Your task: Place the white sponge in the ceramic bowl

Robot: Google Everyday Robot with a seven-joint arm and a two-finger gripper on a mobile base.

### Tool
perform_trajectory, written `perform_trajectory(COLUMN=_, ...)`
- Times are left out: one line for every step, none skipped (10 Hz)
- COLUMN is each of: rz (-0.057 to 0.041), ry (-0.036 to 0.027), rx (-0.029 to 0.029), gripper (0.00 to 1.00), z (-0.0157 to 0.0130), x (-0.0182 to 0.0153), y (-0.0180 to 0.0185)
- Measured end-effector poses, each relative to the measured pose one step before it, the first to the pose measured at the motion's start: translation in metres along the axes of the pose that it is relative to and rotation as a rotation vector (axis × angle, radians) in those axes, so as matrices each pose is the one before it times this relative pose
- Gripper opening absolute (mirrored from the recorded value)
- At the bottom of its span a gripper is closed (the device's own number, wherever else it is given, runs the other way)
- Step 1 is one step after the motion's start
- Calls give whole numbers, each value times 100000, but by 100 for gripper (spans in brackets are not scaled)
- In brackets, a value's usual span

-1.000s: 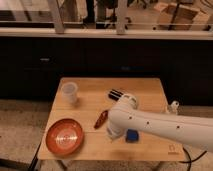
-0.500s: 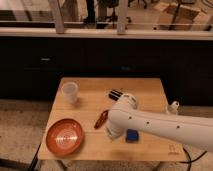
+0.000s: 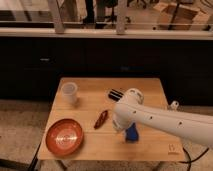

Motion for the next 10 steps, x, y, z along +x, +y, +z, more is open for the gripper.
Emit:
perform_trajectory(rz=1780, ry=-387, rx=-846, gripper=80, z=60, x=105, y=798)
perform_trajectory(rz=3044, ry=-837, rx=-2067, gripper=80, z=601, x=115, y=1523)
perform_trajectory(rz=1206, ry=-933, rx=-896, gripper=80, z=710, x=-132, y=779)
perform_trajectory(rz=1246, ry=-590, rx=-1085, gripper=80, z=854, x=-168, y=670)
perform_trajectory(rz=1048, ry=-294, rx=-1649, gripper=80, z=1349, x=-376, y=1079)
perform_trajectory(rz=61, ry=384, rx=-846, gripper=80, z=532, x=-89, y=541)
perform_trajectory(rz=221, ry=798, rx=-718, gripper=80, z=311, x=-9, y=516)
perform_trajectory(rz=-259, ry=357, rx=-207, gripper=80, z=221, x=47, y=249)
perform_trajectory(rz=-187, ry=120, rx=620, gripper=79, z=682, x=188, y=442)
perform_trajectory(rz=-211, ry=-247, rx=539, gripper=76, z=513, x=50, y=139)
